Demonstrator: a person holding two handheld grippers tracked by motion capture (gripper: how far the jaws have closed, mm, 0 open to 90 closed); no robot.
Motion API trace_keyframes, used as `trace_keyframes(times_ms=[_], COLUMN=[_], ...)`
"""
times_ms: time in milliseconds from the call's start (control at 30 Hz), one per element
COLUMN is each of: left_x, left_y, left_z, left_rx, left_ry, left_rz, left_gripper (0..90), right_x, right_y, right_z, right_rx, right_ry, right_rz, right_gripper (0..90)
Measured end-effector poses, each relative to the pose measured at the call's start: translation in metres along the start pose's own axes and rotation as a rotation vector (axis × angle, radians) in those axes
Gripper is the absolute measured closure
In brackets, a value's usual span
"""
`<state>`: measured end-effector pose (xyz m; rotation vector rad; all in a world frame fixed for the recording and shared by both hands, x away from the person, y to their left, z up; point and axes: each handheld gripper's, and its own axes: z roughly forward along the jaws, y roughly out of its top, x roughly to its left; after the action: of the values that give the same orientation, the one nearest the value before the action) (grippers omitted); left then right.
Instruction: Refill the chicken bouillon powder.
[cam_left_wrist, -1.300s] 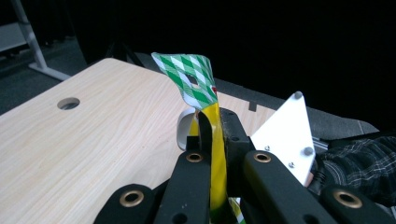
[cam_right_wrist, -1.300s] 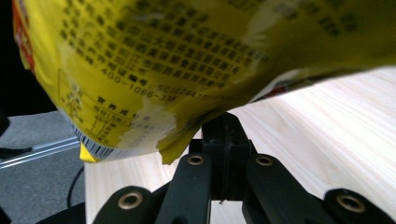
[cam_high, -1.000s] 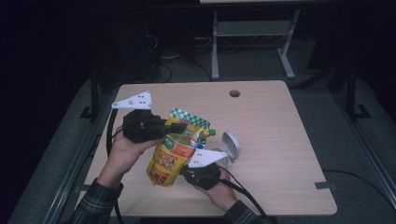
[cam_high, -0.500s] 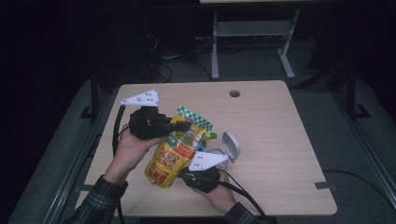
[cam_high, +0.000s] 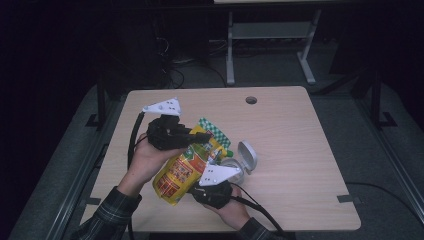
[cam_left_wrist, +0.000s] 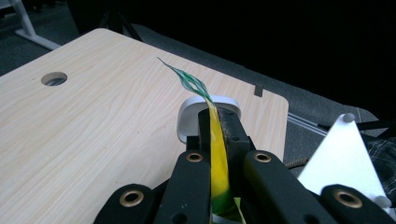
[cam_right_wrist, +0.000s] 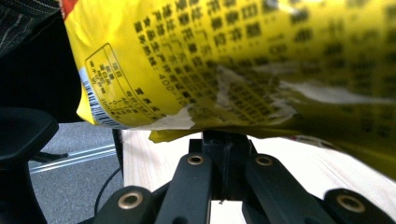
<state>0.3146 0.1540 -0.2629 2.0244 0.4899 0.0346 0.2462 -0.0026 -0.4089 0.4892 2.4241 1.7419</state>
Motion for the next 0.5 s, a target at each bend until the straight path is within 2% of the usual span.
trace_keyframes(times_ms=[133, 500], left_x=[-0.001, 0.002], left_y=[-0.001, -0.005], left_z=[0.004, 0.015], left_rx=[0.008, 0.037], left_ry=[0.001, 0.019], left_rz=[-0.007, -0.042], left_gripper=[90.0, 90.0], right_x=[0.001, 0.003], right_y=[0.0, -0.004], right_z=[0.002, 0.006], right_rx=[-0.006, -0.011], right_ry=[0.006, 0.022], right_rz=[-0.008, 0.014], right_gripper=[89.8, 89.9])
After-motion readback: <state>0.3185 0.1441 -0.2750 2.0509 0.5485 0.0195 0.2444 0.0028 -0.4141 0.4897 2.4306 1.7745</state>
